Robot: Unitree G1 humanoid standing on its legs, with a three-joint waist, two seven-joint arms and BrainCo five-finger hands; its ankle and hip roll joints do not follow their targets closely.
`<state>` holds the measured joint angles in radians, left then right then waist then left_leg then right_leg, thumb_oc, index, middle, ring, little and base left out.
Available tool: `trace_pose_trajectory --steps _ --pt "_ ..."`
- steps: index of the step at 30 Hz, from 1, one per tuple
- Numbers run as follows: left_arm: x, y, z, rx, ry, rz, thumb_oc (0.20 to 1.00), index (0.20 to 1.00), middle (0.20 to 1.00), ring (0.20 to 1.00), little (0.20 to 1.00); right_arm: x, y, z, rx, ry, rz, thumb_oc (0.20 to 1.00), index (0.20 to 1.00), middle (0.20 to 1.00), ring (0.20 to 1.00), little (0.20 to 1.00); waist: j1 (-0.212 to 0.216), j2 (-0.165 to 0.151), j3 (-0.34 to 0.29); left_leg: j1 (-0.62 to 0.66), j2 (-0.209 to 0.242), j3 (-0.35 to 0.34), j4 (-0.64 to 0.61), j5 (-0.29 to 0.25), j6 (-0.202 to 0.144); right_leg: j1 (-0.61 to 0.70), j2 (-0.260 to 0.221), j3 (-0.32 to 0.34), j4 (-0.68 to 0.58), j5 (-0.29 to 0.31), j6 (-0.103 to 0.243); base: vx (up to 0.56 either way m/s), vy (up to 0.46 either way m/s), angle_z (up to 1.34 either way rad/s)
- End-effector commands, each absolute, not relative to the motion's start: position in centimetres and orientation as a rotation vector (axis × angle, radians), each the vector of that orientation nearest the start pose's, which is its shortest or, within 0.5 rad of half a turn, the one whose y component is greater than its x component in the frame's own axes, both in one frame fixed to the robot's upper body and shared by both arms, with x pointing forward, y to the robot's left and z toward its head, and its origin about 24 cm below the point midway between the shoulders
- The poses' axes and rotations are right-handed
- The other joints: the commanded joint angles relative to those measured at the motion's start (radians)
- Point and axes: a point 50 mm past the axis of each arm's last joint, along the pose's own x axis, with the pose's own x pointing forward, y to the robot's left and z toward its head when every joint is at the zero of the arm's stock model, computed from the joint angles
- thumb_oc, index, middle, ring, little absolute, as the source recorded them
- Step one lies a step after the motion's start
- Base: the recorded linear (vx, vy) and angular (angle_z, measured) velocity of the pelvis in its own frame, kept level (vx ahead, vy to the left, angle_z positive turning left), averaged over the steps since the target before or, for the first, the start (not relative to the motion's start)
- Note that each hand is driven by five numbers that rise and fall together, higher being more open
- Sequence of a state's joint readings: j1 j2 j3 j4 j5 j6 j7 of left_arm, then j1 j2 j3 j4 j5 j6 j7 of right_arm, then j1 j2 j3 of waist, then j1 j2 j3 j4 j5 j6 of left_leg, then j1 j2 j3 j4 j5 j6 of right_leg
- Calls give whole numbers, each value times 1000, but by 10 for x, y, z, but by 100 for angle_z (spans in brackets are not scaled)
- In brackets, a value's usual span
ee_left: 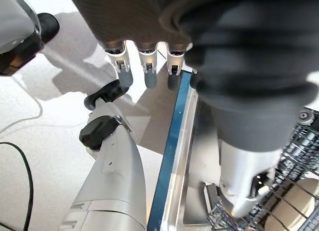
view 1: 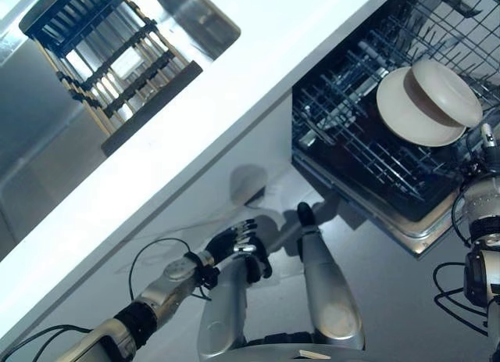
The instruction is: Pick up plates and place into dishwasher.
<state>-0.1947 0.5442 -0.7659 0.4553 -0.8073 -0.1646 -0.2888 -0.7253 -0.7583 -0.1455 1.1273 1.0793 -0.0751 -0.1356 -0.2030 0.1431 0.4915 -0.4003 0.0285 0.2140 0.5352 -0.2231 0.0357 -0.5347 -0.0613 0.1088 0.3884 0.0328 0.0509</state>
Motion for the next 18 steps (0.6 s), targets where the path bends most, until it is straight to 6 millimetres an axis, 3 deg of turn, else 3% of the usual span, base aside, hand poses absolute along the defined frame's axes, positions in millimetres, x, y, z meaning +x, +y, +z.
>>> trace_pose_trajectory --steps 1,9,18 --pt "210 137 -44 -215 414 -654 1000 1000 1000 1000 1000 328 -381 128 506 -36 -687 1000 1000 1000 1000 1000 19 -19 -48 -97 37 -95 82 39 -17 -3 -30 -44 86 -52 -38 -2 18 -14" --pt "212 129 -39 -217 381 -665 1000 1000 1000 1000 1000 329 -387 138 476 -24 -718 1000 1000 1000 1000 1000 31 2 -34 -115 22 -114 80 36 -14 -22 -29 -37 100 -60 -42 -19 22 -16" --pt "212 123 -32 -221 356 -686 1000 1000 1000 1000 1000 316 -409 147 540 -70 -871 1000 1000 1000 1000 1000 45 40 -39 -140 5 -130 80 40 -14 -38 -29 -38 109 -73 -45 -6 1 0"
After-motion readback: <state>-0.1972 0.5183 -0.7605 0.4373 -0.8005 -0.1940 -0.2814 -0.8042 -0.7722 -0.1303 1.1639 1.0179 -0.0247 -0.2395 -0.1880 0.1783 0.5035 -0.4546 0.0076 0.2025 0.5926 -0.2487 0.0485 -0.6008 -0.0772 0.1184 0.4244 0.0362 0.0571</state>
